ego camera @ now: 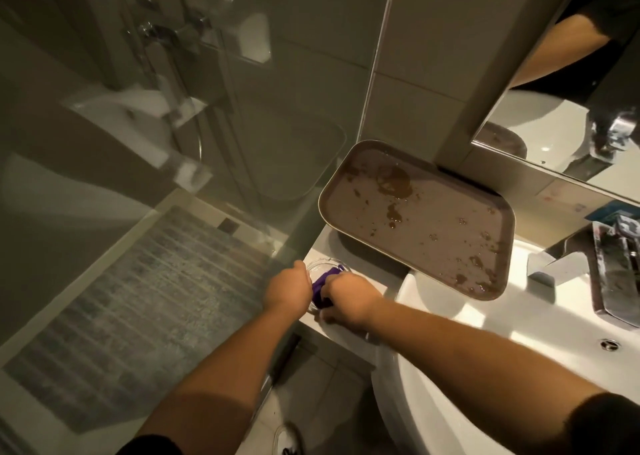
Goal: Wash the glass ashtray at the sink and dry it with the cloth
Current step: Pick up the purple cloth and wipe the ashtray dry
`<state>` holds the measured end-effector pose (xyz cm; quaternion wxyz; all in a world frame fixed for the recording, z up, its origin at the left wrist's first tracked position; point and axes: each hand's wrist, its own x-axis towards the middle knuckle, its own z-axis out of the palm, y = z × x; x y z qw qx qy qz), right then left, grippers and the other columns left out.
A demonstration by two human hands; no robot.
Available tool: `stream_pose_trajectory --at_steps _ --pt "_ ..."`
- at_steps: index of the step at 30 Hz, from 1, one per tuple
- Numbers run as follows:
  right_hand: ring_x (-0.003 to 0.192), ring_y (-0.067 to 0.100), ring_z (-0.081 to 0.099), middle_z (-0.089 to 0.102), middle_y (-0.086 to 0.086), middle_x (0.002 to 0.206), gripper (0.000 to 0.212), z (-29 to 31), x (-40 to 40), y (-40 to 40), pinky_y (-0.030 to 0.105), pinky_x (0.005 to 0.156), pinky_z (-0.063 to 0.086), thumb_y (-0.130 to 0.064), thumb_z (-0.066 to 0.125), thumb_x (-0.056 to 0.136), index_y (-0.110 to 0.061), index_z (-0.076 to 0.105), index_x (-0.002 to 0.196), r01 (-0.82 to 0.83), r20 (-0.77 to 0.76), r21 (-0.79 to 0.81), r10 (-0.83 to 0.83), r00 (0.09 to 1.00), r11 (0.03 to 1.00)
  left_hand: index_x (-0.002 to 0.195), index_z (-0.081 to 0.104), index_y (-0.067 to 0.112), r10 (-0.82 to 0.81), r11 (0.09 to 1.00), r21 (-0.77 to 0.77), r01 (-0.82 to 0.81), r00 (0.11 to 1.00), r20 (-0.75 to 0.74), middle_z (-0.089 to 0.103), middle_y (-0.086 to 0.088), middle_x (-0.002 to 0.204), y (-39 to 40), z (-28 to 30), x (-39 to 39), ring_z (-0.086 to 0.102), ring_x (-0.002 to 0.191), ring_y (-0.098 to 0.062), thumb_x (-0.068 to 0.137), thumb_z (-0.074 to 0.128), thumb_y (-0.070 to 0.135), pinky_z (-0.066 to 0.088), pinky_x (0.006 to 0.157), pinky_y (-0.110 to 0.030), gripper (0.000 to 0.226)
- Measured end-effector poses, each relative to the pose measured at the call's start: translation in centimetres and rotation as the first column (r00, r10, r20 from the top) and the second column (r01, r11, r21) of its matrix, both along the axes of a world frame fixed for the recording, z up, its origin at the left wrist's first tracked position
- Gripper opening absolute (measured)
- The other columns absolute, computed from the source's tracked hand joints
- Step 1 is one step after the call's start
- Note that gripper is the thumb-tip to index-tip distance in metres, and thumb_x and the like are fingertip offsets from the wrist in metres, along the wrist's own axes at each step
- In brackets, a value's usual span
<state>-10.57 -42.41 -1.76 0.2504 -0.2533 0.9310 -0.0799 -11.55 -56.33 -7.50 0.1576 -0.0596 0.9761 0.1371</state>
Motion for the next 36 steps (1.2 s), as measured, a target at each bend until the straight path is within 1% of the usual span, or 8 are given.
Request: stream_pose_trajectory --at_steps 4,12,21,24,26,31,33,36 --pt "0.084 0.023 0.061 0.067 0.007 0.093 0.026 -1.1 0.6 -0.6 0.030 0.069 0.046 -0.034 0.070 0.082 -0.015 0.073 0.099 0.108 -0.028 -0.031 -0.109 0.994 0.994 0.108 0.049 0.007 -0.003 1.000 0.028 0.005 0.999 -0.046 0.067 -0.018 0.103 -0.1 -0.3 0.1 0.063 0.094 -0.038 0.101 0.035 0.025 0.037 0.064 -0.036 0.024" --pt "0.089 0.022 0.057 0.064 0.005 0.098 0.030 -2.2 1.3 -0.4 0.033 0.084 0.051 -0.038 0.069 0.084 -0.017 0.072 0.106 0.124 -0.081 -0.067 -0.129 0.988 0.990 0.107 0.047 0.009 0.023 0.994 0.107 -0.014 0.997 -0.076 0.067 -0.017 0.100 -0.1 -0.1 0.2 0.061 0.087 -0.034 0.103 0.030 0.034 0.036 0.062 -0.036 0.031" --pt "0.088 0.024 0.063 0.068 0.007 0.095 0.024 2.2 0.8 1.5 0.035 0.077 0.052 -0.031 0.067 0.087 -0.015 0.068 0.105 0.300 0.098 -0.160 -0.287 0.953 0.940 0.105 0.049 0.010 0.044 0.994 0.102 -0.041 0.999 -0.021 0.066 -0.016 0.105 -0.3 0.5 0.5 0.062 0.093 -0.035 0.100 0.033 0.042 0.041 0.066 -0.035 0.036" --pt "0.082 0.018 0.062 0.066 -0.001 0.088 0.017 4.0 1.8 3.8 0.031 0.071 0.051 -0.036 0.065 0.090 -0.021 0.066 0.097 0.571 0.187 -0.309 -0.540 0.821 0.761 0.109 0.048 0.011 -0.016 0.997 0.069 0.016 1.000 -0.003 0.066 -0.014 0.107 -0.4 0.7 0.7 0.063 0.096 -0.034 0.099 0.034 0.043 0.042 0.068 -0.036 0.036" --pt "0.080 0.019 0.066 0.069 0.000 0.088 0.012 5.0 2.6 5.3 0.030 0.068 0.054 -0.033 0.064 0.091 -0.022 0.065 0.094 0.759 0.383 -0.393 -0.658 0.649 0.519 0.115 0.047 0.012 -0.037 0.998 0.052 0.035 0.999 0.027 0.065 -0.013 0.111 -0.3 0.8 0.8 0.063 0.099 -0.032 0.099 0.036 0.040 0.044 0.070 -0.036 0.034" --pt "0.074 0.028 0.070 0.072 0.017 0.088 0.007 6.3 4.9 8.1 0.035 0.064 0.056 -0.012 0.065 0.091 -0.008 0.063 0.096 0.952 0.856 -0.287 -0.474 0.206 -0.105 0.118 0.043 0.008 -0.050 0.998 0.027 0.048 0.997 0.055 0.065 -0.014 0.111 -0.1 1.4 1.2 0.063 0.097 -0.032 0.100 0.034 0.022 0.042 0.068 -0.035 0.024" --pt "0.072 0.031 0.071 0.072 0.021 0.084 0.006 6.4 5.8 8.9 0.036 0.062 0.057 -0.002 0.060 0.090 -0.005 0.061 0.095 0.949 0.921 -0.244 -0.355 0.161 -0.202 0.114 0.041 0.005 -0.061 0.995 0.083 0.060 0.998 0.008 0.065 -0.016 0.105 -0.2 1.9 1.7 0.063 0.089 -0.032 0.102 0.031 0.022 0.038 0.064 -0.034 0.023" --pt "0.072 0.031 0.073 0.074 0.021 0.084 0.013 6.7 6.9 9.6 0.035 0.058 0.057 0.003 0.056 0.090 -0.003 0.059 0.101 0.950 0.922 -0.266 -0.331 0.200 -0.166 0.108 0.041 0.004 -0.080 0.978 0.190 0.084 0.996 -0.030 0.066 -0.018 0.096 -0.7 3.4 2.6 0.059 0.078 -0.032 0.103 0.030 0.023 0.039 0.062 -0.035 0.023"
